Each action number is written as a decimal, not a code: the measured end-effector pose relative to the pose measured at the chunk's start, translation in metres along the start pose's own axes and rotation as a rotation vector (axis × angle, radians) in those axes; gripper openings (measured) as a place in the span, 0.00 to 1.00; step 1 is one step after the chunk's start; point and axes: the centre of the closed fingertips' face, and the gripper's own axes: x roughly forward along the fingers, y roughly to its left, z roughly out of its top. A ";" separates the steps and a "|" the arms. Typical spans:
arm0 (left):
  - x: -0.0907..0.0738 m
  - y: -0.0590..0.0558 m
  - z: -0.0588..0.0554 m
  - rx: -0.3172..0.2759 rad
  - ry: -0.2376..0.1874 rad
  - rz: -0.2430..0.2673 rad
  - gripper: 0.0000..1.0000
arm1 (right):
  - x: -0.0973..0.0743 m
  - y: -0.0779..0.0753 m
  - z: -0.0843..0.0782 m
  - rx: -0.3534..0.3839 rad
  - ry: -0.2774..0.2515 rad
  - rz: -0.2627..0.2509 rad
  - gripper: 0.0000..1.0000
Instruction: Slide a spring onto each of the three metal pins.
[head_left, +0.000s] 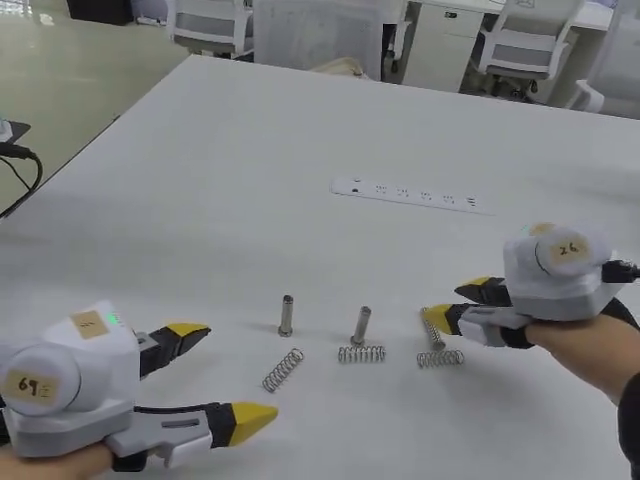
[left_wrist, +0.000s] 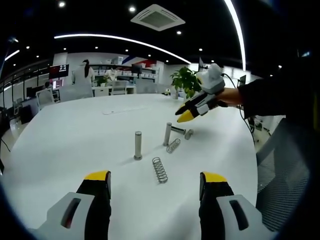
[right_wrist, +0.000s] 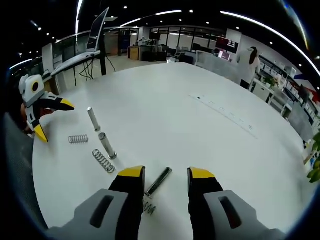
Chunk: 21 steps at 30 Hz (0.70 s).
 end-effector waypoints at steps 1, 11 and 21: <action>0.000 0.000 0.000 -0.001 0.001 -0.001 0.68 | 0.003 0.001 0.000 0.002 0.007 0.004 0.31; -0.001 -0.001 -0.002 -0.010 0.002 -0.001 0.68 | 0.018 0.001 -0.011 0.015 0.091 -0.012 0.26; -0.001 -0.001 -0.002 -0.011 0.002 -0.003 0.67 | 0.028 0.001 -0.016 0.047 0.144 -0.026 0.19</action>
